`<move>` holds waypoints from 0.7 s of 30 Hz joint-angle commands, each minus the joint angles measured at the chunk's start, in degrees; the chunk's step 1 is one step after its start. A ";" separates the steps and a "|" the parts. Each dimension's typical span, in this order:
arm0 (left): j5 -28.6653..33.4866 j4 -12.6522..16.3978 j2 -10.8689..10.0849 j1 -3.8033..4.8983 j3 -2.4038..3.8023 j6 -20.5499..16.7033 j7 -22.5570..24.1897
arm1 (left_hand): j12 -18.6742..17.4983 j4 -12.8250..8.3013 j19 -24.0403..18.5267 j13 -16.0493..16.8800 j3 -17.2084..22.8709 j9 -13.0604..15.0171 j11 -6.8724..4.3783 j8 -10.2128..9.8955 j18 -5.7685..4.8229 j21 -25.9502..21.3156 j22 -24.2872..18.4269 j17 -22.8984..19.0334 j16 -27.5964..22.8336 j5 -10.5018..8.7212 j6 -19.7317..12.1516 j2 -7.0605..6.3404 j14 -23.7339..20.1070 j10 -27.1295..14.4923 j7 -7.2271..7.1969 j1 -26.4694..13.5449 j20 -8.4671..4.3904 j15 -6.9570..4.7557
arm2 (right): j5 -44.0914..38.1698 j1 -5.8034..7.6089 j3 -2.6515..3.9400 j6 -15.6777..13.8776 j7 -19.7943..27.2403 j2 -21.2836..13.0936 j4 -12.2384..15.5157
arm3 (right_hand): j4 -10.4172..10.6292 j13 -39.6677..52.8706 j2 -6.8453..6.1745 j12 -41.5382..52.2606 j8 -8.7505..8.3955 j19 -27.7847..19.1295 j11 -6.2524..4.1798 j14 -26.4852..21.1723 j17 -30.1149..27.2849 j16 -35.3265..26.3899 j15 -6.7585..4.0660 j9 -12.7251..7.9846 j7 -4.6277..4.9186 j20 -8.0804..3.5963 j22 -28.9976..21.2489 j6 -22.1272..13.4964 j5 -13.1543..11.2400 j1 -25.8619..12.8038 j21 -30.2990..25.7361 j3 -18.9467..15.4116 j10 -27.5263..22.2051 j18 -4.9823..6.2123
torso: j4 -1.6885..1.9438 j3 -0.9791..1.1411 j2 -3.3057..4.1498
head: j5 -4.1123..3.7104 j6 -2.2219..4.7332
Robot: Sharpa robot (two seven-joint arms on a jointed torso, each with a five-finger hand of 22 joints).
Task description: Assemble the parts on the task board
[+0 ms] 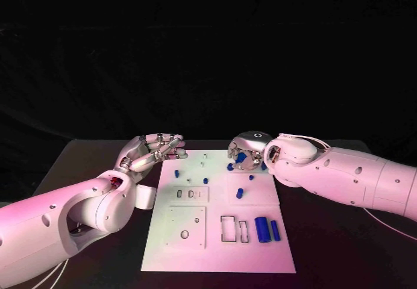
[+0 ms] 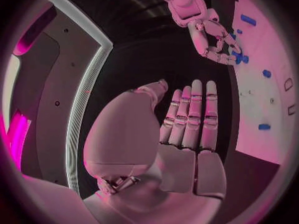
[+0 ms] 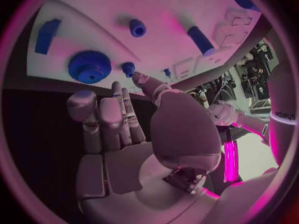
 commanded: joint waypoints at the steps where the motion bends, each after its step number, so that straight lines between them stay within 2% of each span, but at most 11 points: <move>1: 0.63 0.16 0.06 0.09 0.07 1.16 0.01 | -0.38 -0.01 0.26 -0.07 0.37 -0.09 0.35 -0.29 0.70 -0.38 -0.08 0.08 -0.23 -0.24 -0.22 -0.41 0.02 0.16 0.23 -0.38 0.32 0.39 | -1.78 -0.01 -0.02 1.39 -0.72 0.23 -0.14 | 0.11 0.14 0.04 0.27 -0.09 0.66 0.12 1.59 1.24 1.28 0.14 0.17 -0.08 0.05 1.30 0.45 0.05 0.44 0.90 0.37 -0.27 -1.23 | 0.13 0.03 0.37 | 0.03 0.14; 13: 0.78 -0.12 0.28 0.10 0.08 1.28 -0.22 | -0.44 0.03 0.28 -0.06 0.39 -0.10 0.37 -0.31 0.71 -0.40 -0.11 0.11 -0.26 -0.24 -0.23 -0.40 0.04 0.16 0.25 -0.48 0.33 0.40 | -1.47 -0.18 -0.03 1.37 -0.11 0.79 -0.23 | 0.41 0.65 0.74 1.07 0.37 2.42 -0.07 2.00 4.78 5.03 0.06 0.75 -0.22 0.07 6.06 1.48 0.13 0.91 4.22 1.37 0.63 -1.92 | 0.14 0.13 0.75 | -0.07 0.17; 21: 0.81 -0.20 0.34 0.10 0.08 1.34 -0.39 | -0.44 0.03 0.28 -0.06 0.39 -0.10 0.37 -0.31 0.71 -0.40 -0.11 0.11 -0.26 -0.24 -0.23 -0.40 0.04 0.16 0.25 -0.48 0.33 0.40 | -1.19 -0.33 -0.06 2.15 -0.02 1.12 -0.65 | 0.53 0.75 1.06 1.21 0.52 2.75 -0.17 2.07 5.57 5.95 0.02 0.96 -0.32 0.03 7.13 1.79 0.14 1.11 4.97 1.78 0.80 -2.06 | 0.14 0.17 0.94 | 0.00 0.22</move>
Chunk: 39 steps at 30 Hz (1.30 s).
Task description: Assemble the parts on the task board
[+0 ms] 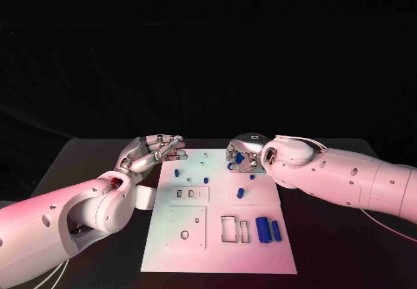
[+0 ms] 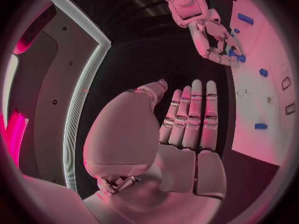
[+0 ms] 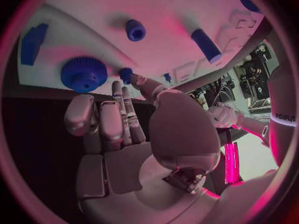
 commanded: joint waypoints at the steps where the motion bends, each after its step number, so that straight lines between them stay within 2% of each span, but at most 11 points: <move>1: 0.30 0.02 0.14 0.08 0.06 1.14 0.04 | -0.24 0.03 0.08 -0.06 0.42 -0.06 0.37 -0.32 0.74 -0.19 -0.07 0.08 -0.28 -0.25 -0.24 -0.14 0.05 0.16 0.26 -0.27 0.13 0.41 | -0.52 -0.13 -0.02 1.59 0.13 0.19 -0.25 | -0.01 0.09 0.22 0.24 0.22 0.45 -0.16 2.07 0.29 0.37 0.02 0.08 -0.02 0.08 0.23 0.26 0.14 0.27 0.29 0.28 0.37 -1.18 | -0.02 0.03 0.13 | 0.23 -0.03; 5: 0.35 -0.01 0.16 0.08 0.06 1.22 -0.04 | -0.24 0.03 0.08 -0.06 0.42 -0.06 0.37 -0.32 0.74 -0.19 -0.07 0.08 -0.28 -0.25 -0.24 -0.14 0.05 0.16 0.26 -0.27 0.13 0.41 | -0.44 -0.27 -0.04 2.13 0.14 0.39 -0.54 | 0.05 0.12 0.40 0.29 0.29 0.56 -0.19 2.09 0.58 0.74 0.00 0.18 -0.06 0.06 0.63 0.38 0.12 0.37 0.58 0.48 0.43 -1.22 | -0.07 0.11 0.24 | 0.35 -0.03; 9: 0.42 0.00 0.20 0.08 0.06 1.29 -0.06 | -0.24 0.03 0.08 -0.06 0.42 -0.06 0.37 -0.32 0.74 -0.19 -0.07 0.08 -0.28 -0.25 -0.24 -0.14 0.05 0.16 0.26 -0.27 0.13 0.41 | -0.38 -0.51 -0.05 2.34 0.18 0.59 -0.78 | 0.06 0.14 0.44 0.31 0.35 0.61 -0.21 2.10 0.72 0.90 -0.02 0.23 -0.09 0.05 0.81 0.48 0.11 0.42 0.71 0.54 0.46 -1.25 | -0.03 0.07 0.31 | 0.22 -0.07; 15: 0.46 -0.09 0.19 0.08 0.07 1.28 -0.08 | -0.29 0.03 0.10 -0.06 0.46 -0.06 0.38 -0.34 0.75 -0.20 -0.08 0.11 -0.29 -0.25 -0.26 -0.11 0.08 0.15 0.28 -0.30 0.13 0.41 | 0.21 -0.68 -0.06 1.32 0.60 0.65 -0.83 | 0.29 0.36 0.97 0.74 0.81 1.03 -0.45 2.01 1.01 1.51 -0.18 0.68 -0.33 -0.04 2.15 1.21 0.13 0.61 1.63 0.95 1.25 -1.42 | -0.09 0.13 0.36 | 0.27 -0.23; 17: 0.47 -0.15 0.19 0.08 0.07 1.25 -0.09 | -0.31 0.03 0.11 -0.06 0.48 -0.07 0.39 -0.35 0.75 -0.21 -0.09 0.12 -0.30 -0.24 -0.27 -0.08 0.08 0.14 0.29 -0.31 0.13 0.41 | 0.83 -0.71 -0.06 -0.23 0.96 0.58 -0.87 | 0.37 0.56 1.43 1.12 1.33 1.45 -0.77 2.07 1.54 2.08 -0.39 1.12 -0.67 -0.18 3.19 1.95 0.26 0.88 2.33 1.21 1.97 -1.57 | -0.08 0.13 0.39 | 0.29 -0.22; 20: 0.48 -0.21 0.19 0.08 0.07 1.26 -0.12 | -0.31 0.03 0.11 -0.06 0.48 -0.07 0.39 -0.35 0.75 -0.21 -0.09 0.12 -0.30 -0.24 -0.27 -0.08 0.08 0.14 0.29 -0.31 0.13 0.41 | 1.83 -0.74 -0.06 -3.14 1.43 0.35 -0.72 | 0.42 0.86 2.56 1.57 1.97 2.28 -1.19 2.03 1.76 2.59 -0.75 1.89 -1.11 -0.49 5.12 2.59 -1.25 1.57 3.61 2.06 2.83 -1.88 | -0.10 0.14 0.41 | 0.42 -0.28; 28: 0.64 -0.45 0.15 0.08 0.07 1.16 -0.09 | -0.39 0.03 0.13 -0.06 0.54 -0.08 0.41 -0.39 0.76 -0.22 -0.11 0.17 -0.33 -0.24 -0.31 -0.01 0.11 0.11 0.34 -0.35 0.14 0.41 | 4.06 -0.76 -0.01 -9.56 2.40 -0.15 0.23 | 0.44 1.26 3.37 2.02 2.90 2.74 -1.63 2.02 2.08 3.19 -1.09 3.11 -1.56 -0.81 6.48 3.19 -1.73 2.01 4.48 2.79 3.66 -2.07 | -0.13 0.12 0.44 | 0.62 -0.04; 34: 1.20 -0.78 0.07 0.08 0.08 0.91 0.15 | -0.49 -0.06 0.18 -0.05 0.68 -0.10 0.44 -0.44 0.77 -0.22 -0.14 0.23 -0.36 -0.23 -0.35 0.06 0.16 0.08 0.39 -0.29 0.13 0.41 | 5.55 -0.64 0.09 -11.81 2.44 1.13 -0.25 | 0.44 1.30 3.33 1.87 3.05 2.93 -1.55 2.10 2.34 3.57 -1.08 3.57 -1.51 -0.87 7.02 2.91 -2.58 1.98 4.83 2.89 3.38 -2.17 | -0.10 0.13 0.57 | 0.66 0.31; 39: 1.51 -0.94 0.09 0.08 0.08 0.93 0.14 | -0.52 -0.11 0.20 -0.05 0.74 -0.10 0.44 -0.45 0.77 -0.23 -0.16 0.26 -0.38 -0.23 -0.35 0.09 0.18 0.09 0.39 -0.25 0.13 0.41 | 6.44 -0.44 0.14 -13.05 2.11 3.90 -3.05 | 0.64 1.32 3.39 1.74 3.10 2.91 -1.48 2.09 2.35 3.73 -1.02 3.93 -1.46 -0.85 7.19 2.58 -3.28 1.76 4.92 2.97 3.16 -2.19 | 0.04 0.10 0.62 | 0.49 0.60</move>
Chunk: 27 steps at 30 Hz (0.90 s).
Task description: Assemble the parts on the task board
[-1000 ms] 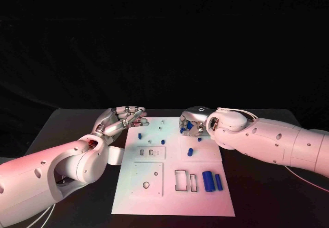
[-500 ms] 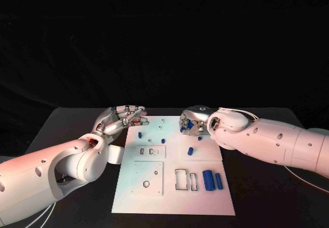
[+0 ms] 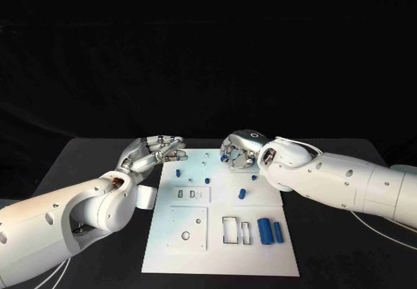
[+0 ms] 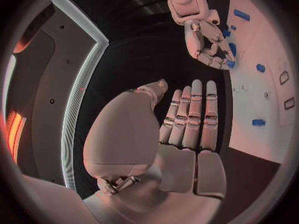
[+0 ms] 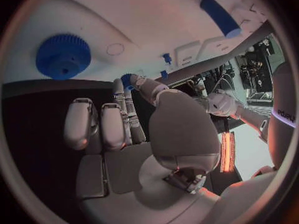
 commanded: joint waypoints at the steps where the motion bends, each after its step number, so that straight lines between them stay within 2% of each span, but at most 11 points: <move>1: 0.75 0.03 0.11 0.07 0.06 0.74 0.50 | -0.31 -0.11 0.21 -0.05 0.42 -0.05 0.44 -0.21 0.78 -0.23 -0.10 0.08 -0.40 -0.23 -0.14 0.09 0.18 0.09 0.19 -0.25 0.13 0.41 | 1.65 0.15 0.06 -3.10 0.32 1.42 -1.66 | 0.03 -0.07 0.41 -0.10 0.39 0.25 0.37 1.68 -0.01 0.30 -0.18 1.39 0.09 0.14 0.00 -0.44 -0.40 -0.10 0.26 0.29 -0.19 -0.82 | 0.13 -0.03 0.08 | -0.13 0.23; 9: 0.85 0.05 0.25 0.07 0.07 0.79 0.45 | -0.31 -0.11 0.21 -0.05 0.42 -0.05 0.44 -0.21 0.78 -0.23 -0.10 0.08 -0.40 -0.23 -0.14 0.09 0.18 0.09 0.19 -0.25 0.13 0.41 | 2.46 0.23 0.15 -3.76 0.30 5.35 -5.99 | 0.01 -0.09 0.28 -0.28 0.34 0.24 0.48 1.69 0.12 0.50 -0.10 1.61 0.21 0.19 0.15 -0.81 -0.72 -0.13 0.33 0.39 -0.53 -0.83 | 0.31 -0.08 0.20 | -0.18 0.16; 14: 0.87 0.09 0.34 0.07 0.07 0.79 0.43 | -0.34 -0.17 0.22 -0.04 0.48 -0.05 0.44 -0.22 0.78 -0.24 -0.12 0.11 -0.43 -0.23 -0.13 0.10 0.19 0.11 0.18 -0.21 0.13 0.41 | 3.08 0.07 0.17 -3.67 0.70 7.37 -8.09 | 0.00 -0.11 0.34 -0.40 0.30 0.24 0.55 1.68 0.12 0.56 -0.04 1.73 0.28 0.22 0.22 -1.02 -0.79 -0.07 0.37 0.52 -0.75 -0.84 | 0.21 -0.05 0.27 | 0.03 0.04; 16: 0.87 0.11 0.36 0.07 0.07 0.79 0.42 | -0.34 -0.17 0.22 -0.04 0.48 -0.05 0.44 -0.22 0.78 -0.24 -0.12 0.11 -0.43 -0.23 -0.13 0.10 0.19 0.11 0.18 -0.21 0.13 0.41 | 3.18 0.00 0.17 -3.63 0.78 7.94 -8.72 | 0.00 -0.11 0.34 -0.40 0.30 0.24 0.55 1.68 0.12 0.56 -0.04 1.73 0.28 0.22 0.22 -1.02 -0.79 -0.07 0.37 0.52 -0.75 -0.84 | 0.15 -0.01 0.27 | 0.11 0.07; 23: 0.87 0.14 0.49 0.08 0.08 0.80 0.39 | -0.34 -0.17 0.22 -0.04 0.48 -0.05 0.44 -0.22 0.78 -0.24 -0.12 0.11 -0.43 -0.23 -0.13 0.10 0.19 0.11 0.18 -0.21 0.13 0.41 | 3.35 -0.22 0.17 -3.41 1.13 9.74 -10.87 | 0.00 -0.11 0.31 -0.47 0.26 0.14 0.62 1.66 0.08 0.59 0.01 1.82 0.37 0.26 0.13 -1.22 -0.82 -0.08 0.31 0.58 -0.89 -0.82 | 0.32 -0.08 0.27 | 0.32 0.08; 27: 0.87 0.08 0.55 0.08 0.08 0.78 0.38 | -0.34 -0.17 0.22 -0.04 0.48 -0.05 0.44 -0.22 0.78 -0.24 -0.12 0.11 -0.43 -0.23 -0.13 0.10 0.19 0.11 0.18 -0.21 0.13 0.41 | 3.39 -0.47 0.17 -2.80 1.23 10.29 -11.31 | 0.00 -0.11 0.30 -0.49 0.24 0.12 0.64 1.67 0.16 0.66 0.03 1.85 0.39 0.27 0.13 -1.29 -0.83 -0.09 0.30 0.59 -0.94 -0.81 | 0.21 0.01 0.29 | 0.69 0.12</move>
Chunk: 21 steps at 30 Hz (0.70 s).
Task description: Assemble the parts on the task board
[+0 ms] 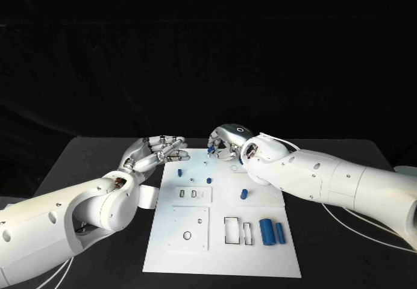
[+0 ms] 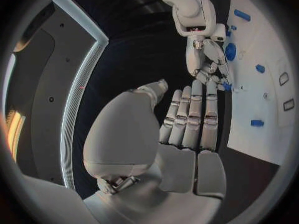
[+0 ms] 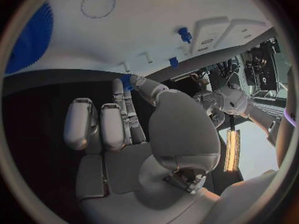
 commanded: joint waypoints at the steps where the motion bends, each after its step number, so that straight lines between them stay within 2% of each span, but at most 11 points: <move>1: 0.23 0.07 0.17 0.07 0.06 0.77 0.37 | -0.34 -0.01 0.23 -0.04 0.31 -0.06 0.44 -0.22 0.79 -0.24 -0.07 0.06 -0.21 -0.23 -0.13 0.09 -0.02 0.11 0.18 -0.21 0.13 0.21 | 0.14 -0.21 0.01 0.67 0.69 0.32 -0.30 | 0.02 -0.05 0.32 -0.32 0.07 0.13 0.11 1.68 0.03 0.20 0.03 1.39 0.08 0.27 -0.02 -0.37 -0.02 -0.10 0.30 0.28 -0.41 -0.82 | -0.09 0.09 0.03 | 0.31 0.07; 6: 0.23 0.07 0.16 0.08 0.07 0.76 0.35 | -0.41 -0.09 0.25 -0.04 0.39 -0.06 0.44 -0.24 0.78 -0.25 -0.10 0.11 -0.27 -0.24 -0.13 0.07 -0.02 0.13 0.20 -0.20 0.13 0.22 | 0.03 -0.37 0.01 1.79 0.56 0.53 -0.61 | 0.02 -0.06 0.30 -0.36 0.05 0.01 0.15 1.65 -0.04 0.18 0.06 1.43 0.12 0.30 -0.18 -0.47 -0.03 -0.12 0.20 0.30 -0.48 -0.79 | -0.19 0.01 0.06 | 0.53 0.02; 9: 0.23 0.07 0.14 0.08 0.07 0.76 0.33 | -0.41 -0.09 0.25 -0.04 0.39 -0.06 0.44 -0.24 0.78 -0.25 -0.10 0.11 -0.27 -0.24 -0.13 0.07 -0.02 0.13 0.20 -0.20 0.13 0.22 | -0.12 -0.47 0.01 2.43 0.48 0.50 -0.65 | 0.05 -0.05 0.29 -0.36 0.05 -0.01 0.17 1.62 -0.23 0.09 0.08 1.46 0.14 0.31 -0.21 -0.50 -0.04 -0.15 0.18 0.29 -0.49 -0.78 | -0.23 0.07 0.05 | 0.93 -0.14; 13: 0.23 0.07 0.12 0.09 0.08 0.75 0.32 | -0.41 -0.09 0.25 -0.04 0.39 -0.06 0.44 -0.24 0.78 -0.25 -0.10 0.11 -0.27 -0.24 -0.13 0.07 -0.02 0.13 0.20 -0.20 0.13 0.22 | -0.19 -0.56 0.01 2.66 0.40 0.61 -0.81 | 0.08 -0.04 0.25 -0.36 0.03 -0.08 0.19 1.61 -0.23 0.10 0.10 1.50 0.18 0.33 -0.29 -0.58 -0.07 -0.22 0.12 0.26 -0.50 -0.76 | -0.29 0.08 0.07 | 1.00 -0.22; 21: 0.23 0.09 0.34 0.10 0.12 0.86 0.31 | -0.41 -0.09 0.25 -0.04 0.39 -0.06 0.44 -0.24 0.78 -0.25 -0.10 0.11 -0.27 -0.24 -0.13 0.07 -0.02 0.13 0.20 -0.20 0.13 0.22 | -0.52 -0.73 0.01 2.51 -0.16 1.45 -1.82 | 0.12 -0.03 0.17 -0.41 -0.01 -0.18 0.25 1.58 -0.29 0.11 0.16 1.57 0.24 0.37 -0.38 -0.76 -0.10 -0.31 0.05 0.24 -0.62 -0.74 | -0.09 0.10 0.14 | 1.03 -0.04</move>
